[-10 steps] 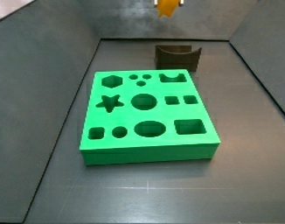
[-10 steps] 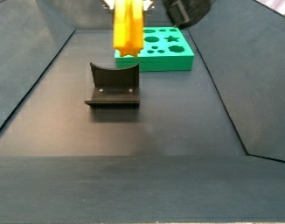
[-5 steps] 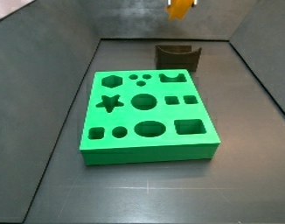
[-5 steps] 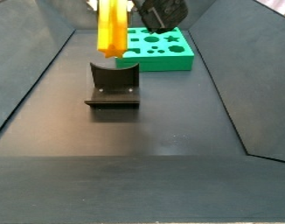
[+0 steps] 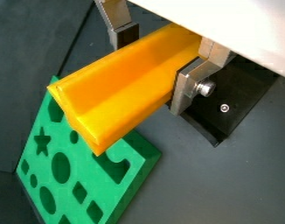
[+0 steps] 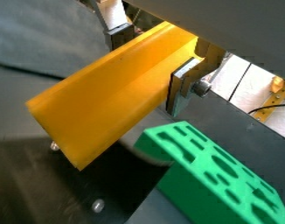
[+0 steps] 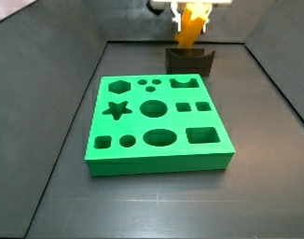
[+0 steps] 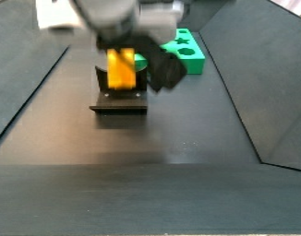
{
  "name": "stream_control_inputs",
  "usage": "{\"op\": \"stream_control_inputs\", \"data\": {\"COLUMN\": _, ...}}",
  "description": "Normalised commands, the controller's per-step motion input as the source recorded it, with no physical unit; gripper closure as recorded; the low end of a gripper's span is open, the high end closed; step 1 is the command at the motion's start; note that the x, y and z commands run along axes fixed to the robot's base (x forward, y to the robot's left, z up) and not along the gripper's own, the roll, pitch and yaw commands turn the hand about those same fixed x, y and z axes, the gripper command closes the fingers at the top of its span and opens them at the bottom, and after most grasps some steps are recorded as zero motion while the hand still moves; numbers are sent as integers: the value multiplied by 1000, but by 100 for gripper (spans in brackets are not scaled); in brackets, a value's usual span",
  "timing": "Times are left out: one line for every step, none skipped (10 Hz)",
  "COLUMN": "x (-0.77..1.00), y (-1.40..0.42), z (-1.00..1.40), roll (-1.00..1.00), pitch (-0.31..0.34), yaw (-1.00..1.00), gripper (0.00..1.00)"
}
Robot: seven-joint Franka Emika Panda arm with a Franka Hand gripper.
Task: Pick up the star object. Move up. Place the star object on the fixture. Regrasp the star object. Move to above the board. Insert the star object.
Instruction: Place the star object on the fixture.
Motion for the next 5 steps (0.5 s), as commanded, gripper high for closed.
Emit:
{"op": "stream_control_inputs", "data": {"x": 184, "y": 137, "z": -1000, "roll": -262, "pitch": 48, "yaw": -177, "gripper": 100}}
{"op": "stream_control_inputs", "data": {"x": 175, "y": 130, "z": -929, "roll": -164, "pitch": 10, "yaw": -165, "gripper": 100}}
{"op": "stream_control_inputs", "data": {"x": 143, "y": 100, "z": -713, "roll": -139, "pitch": -15, "yaw": -151, "gripper": 100}}
{"op": "stream_control_inputs", "data": {"x": 113, "y": 93, "z": -526, "roll": -112, "pitch": -38, "yaw": -129, "gripper": 100}}
{"op": "stream_control_inputs", "data": {"x": 72, "y": 118, "z": -475, "roll": -90, "pitch": -52, "yaw": -108, "gripper": 100}}
